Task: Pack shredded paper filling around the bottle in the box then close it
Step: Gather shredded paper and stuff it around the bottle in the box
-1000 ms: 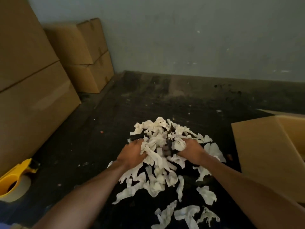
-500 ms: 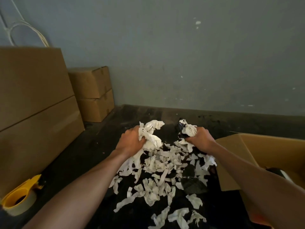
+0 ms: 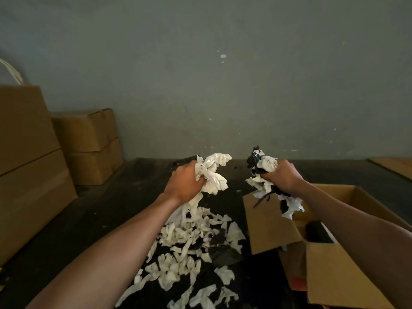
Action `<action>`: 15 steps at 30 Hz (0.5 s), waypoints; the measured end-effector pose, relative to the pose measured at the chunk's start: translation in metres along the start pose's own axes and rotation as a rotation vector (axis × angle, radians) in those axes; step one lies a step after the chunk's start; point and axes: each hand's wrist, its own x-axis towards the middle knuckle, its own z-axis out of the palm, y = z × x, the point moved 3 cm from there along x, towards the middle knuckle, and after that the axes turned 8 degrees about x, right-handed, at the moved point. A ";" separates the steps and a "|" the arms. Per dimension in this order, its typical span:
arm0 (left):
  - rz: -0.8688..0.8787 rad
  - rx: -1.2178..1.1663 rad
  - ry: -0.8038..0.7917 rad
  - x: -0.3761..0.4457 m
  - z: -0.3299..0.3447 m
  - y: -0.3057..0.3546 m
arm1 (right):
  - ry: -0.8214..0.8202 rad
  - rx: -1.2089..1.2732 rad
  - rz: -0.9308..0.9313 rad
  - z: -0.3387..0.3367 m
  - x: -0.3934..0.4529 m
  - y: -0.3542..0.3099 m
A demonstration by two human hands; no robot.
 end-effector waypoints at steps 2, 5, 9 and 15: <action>0.035 -0.025 0.000 0.015 0.016 0.027 | 0.020 -0.018 0.025 -0.025 0.004 0.019; 0.070 -0.046 0.009 0.039 0.048 0.076 | 0.029 -0.055 0.047 -0.064 0.013 0.054; 0.088 -0.095 -0.007 0.065 0.105 0.148 | 0.010 -0.087 0.029 -0.116 0.021 0.103; 0.044 -0.207 -0.165 0.082 0.201 0.251 | -0.095 -0.061 0.134 -0.169 0.040 0.201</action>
